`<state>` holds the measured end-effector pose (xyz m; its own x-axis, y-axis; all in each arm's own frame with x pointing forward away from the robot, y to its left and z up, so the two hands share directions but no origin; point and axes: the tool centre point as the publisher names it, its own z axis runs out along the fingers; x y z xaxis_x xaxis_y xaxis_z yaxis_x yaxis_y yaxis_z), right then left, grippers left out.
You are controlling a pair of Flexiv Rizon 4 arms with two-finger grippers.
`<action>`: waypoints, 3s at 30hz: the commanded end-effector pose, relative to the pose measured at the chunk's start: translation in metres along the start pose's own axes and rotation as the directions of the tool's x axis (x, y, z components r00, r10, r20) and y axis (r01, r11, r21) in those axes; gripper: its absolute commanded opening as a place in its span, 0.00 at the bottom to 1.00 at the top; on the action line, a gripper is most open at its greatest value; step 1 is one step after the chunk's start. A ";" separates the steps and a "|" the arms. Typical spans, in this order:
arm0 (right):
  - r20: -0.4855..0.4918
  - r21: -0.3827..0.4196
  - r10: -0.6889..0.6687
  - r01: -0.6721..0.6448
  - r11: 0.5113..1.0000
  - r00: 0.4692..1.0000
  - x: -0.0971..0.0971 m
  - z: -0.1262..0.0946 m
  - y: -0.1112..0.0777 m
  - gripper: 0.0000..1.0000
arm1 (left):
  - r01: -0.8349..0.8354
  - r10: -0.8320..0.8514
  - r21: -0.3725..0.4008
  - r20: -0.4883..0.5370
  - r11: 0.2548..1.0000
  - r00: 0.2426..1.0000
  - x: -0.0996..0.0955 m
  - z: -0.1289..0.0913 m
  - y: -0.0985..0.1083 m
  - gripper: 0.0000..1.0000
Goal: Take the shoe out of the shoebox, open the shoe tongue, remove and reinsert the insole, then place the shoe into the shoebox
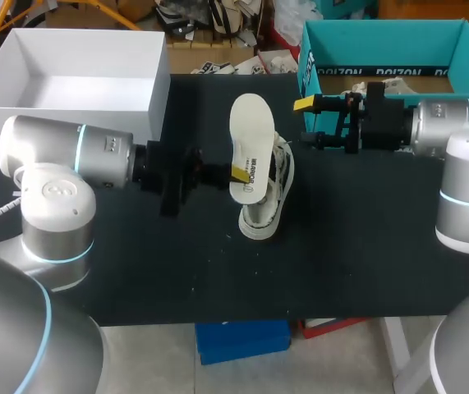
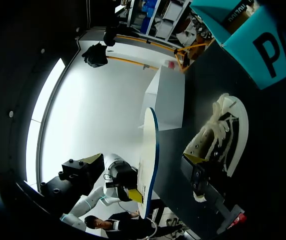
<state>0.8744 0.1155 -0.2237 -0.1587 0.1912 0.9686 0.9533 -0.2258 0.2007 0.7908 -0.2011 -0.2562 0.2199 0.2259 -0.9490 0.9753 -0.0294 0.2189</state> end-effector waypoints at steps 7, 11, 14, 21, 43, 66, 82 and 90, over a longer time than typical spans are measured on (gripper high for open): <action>-0.079 0.120 -0.029 0.038 0.992 0.996 -0.018 0.011 -0.013 1.00 | -0.002 0.002 -0.004 -0.002 1.000 1.000 0.000 0.001 -0.001 0.00; -0.100 0.141 -0.031 0.045 0.989 0.994 -0.022 0.014 -0.018 1.00 | -0.002 0.002 -0.004 -0.002 1.000 1.000 0.000 0.001 -0.001 0.00; -0.112 0.167 -0.031 0.050 0.985 0.993 -0.020 0.019 -0.019 1.00 | -0.002 0.002 -0.004 -0.002 1.000 1.000 0.000 0.001 -0.001 0.00; -0.089 0.230 -0.013 0.033 0.973 0.996 -0.019 0.036 -0.018 1.00 | -0.002 0.002 -0.004 -0.002 1.000 1.000 0.000 0.001 -0.001 0.00; -0.068 0.281 0.000 0.019 0.959 0.998 -0.013 0.063 -0.015 0.15 | -0.002 0.002 -0.004 -0.002 1.000 1.000 0.000 0.001 -0.001 0.00; -0.068 0.281 0.000 0.019 0.959 0.998 -0.013 0.063 -0.015 0.00 | 0.032 -0.032 0.002 -0.034 0.999 0.999 -0.007 -0.003 0.001 1.00; -0.068 0.281 0.000 0.019 0.959 0.998 -0.013 0.063 -0.015 0.00 | 0.190 -0.037 0.147 -0.690 0.971 0.723 -0.044 -0.042 0.011 1.00; -0.068 0.281 0.000 0.019 0.959 0.998 -0.013 0.063 -0.015 0.00 | 0.221 0.107 0.186 -0.940 0.957 0.324 -0.054 -0.029 -0.002 1.00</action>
<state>0.8782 0.1764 -0.2482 -0.1767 0.1248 0.9763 0.9838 0.0539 0.1711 0.7754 -0.1784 -0.2011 0.0771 0.6245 -0.7772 0.9921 -0.1252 -0.0021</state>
